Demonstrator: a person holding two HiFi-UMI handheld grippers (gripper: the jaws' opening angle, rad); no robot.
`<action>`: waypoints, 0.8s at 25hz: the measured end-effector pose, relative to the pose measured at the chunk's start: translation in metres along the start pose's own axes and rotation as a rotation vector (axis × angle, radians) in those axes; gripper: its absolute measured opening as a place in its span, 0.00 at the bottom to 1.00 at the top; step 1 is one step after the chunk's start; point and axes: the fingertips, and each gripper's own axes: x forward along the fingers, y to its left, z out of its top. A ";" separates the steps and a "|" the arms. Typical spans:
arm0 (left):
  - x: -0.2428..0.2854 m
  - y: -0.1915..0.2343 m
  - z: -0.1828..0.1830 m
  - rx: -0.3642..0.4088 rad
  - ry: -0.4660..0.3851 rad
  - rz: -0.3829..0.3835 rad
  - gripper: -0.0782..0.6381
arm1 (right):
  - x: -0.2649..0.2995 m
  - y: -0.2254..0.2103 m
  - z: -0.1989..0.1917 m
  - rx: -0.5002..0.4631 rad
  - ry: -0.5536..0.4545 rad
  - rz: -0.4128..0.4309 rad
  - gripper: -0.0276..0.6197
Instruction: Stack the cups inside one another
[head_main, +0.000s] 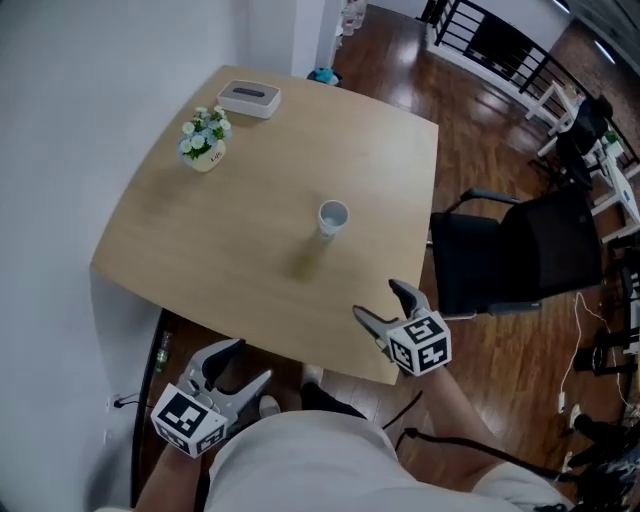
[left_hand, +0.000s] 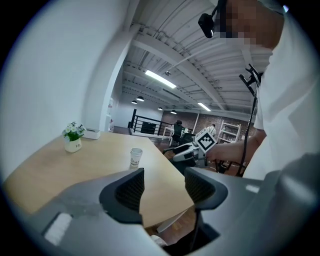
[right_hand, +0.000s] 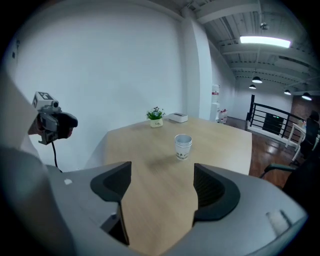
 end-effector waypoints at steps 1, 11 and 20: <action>-0.007 -0.003 0.001 0.011 -0.013 -0.014 0.49 | -0.016 0.008 -0.004 0.014 -0.007 -0.015 0.64; -0.070 -0.021 -0.051 -0.008 -0.056 -0.079 0.49 | -0.136 0.116 -0.043 0.037 -0.036 -0.085 0.64; -0.064 -0.067 -0.040 0.020 -0.109 -0.053 0.49 | -0.184 0.125 -0.055 -0.035 -0.073 -0.068 0.64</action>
